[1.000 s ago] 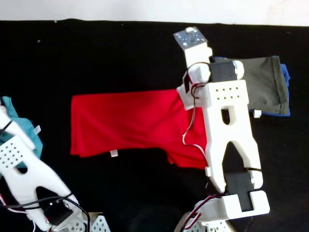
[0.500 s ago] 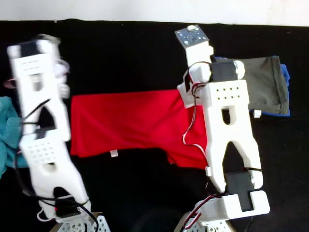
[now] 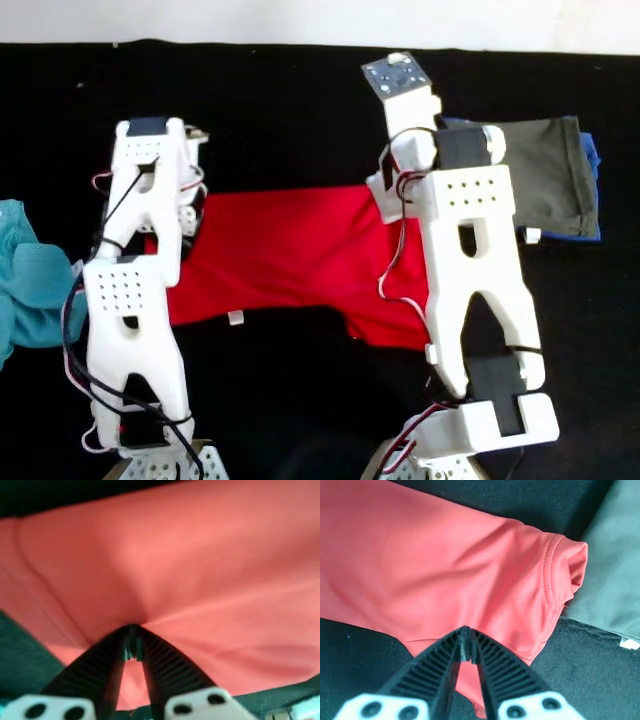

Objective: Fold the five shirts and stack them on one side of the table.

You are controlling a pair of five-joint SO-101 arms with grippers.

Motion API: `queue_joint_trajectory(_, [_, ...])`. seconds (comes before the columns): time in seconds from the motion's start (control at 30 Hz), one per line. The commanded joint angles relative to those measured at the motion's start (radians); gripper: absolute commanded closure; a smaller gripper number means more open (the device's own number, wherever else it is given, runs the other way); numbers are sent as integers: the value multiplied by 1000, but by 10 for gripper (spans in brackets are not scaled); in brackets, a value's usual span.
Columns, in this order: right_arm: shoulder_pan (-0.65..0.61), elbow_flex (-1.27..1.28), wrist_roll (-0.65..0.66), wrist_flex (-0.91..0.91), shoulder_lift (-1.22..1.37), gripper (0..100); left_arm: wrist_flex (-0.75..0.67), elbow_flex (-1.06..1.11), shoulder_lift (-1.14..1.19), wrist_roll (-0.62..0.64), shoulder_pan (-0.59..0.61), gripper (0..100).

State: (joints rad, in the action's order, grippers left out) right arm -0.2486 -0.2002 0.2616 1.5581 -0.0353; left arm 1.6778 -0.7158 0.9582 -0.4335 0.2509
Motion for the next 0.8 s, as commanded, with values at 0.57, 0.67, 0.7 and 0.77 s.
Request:
queue_joint_trajectory(0.57, [22, 243, -11, -372, 1, 992, 95, -515, 240, -155, 306, 990])
queue_joint_trajectory(0.67, [1, 231, -12, -495, 70, 992, 97, -476, 185, -137, 295, 990])
queue_joint_trajectory(0.7, [-10, 209, -12, -512, 108, 992, 97, -447, 153, -124, 288, 990])
queue_joint_trajectory(0.77, [-45, 153, -12, -513, 202, 992, 97, -366, 77, -118, 272, 990])
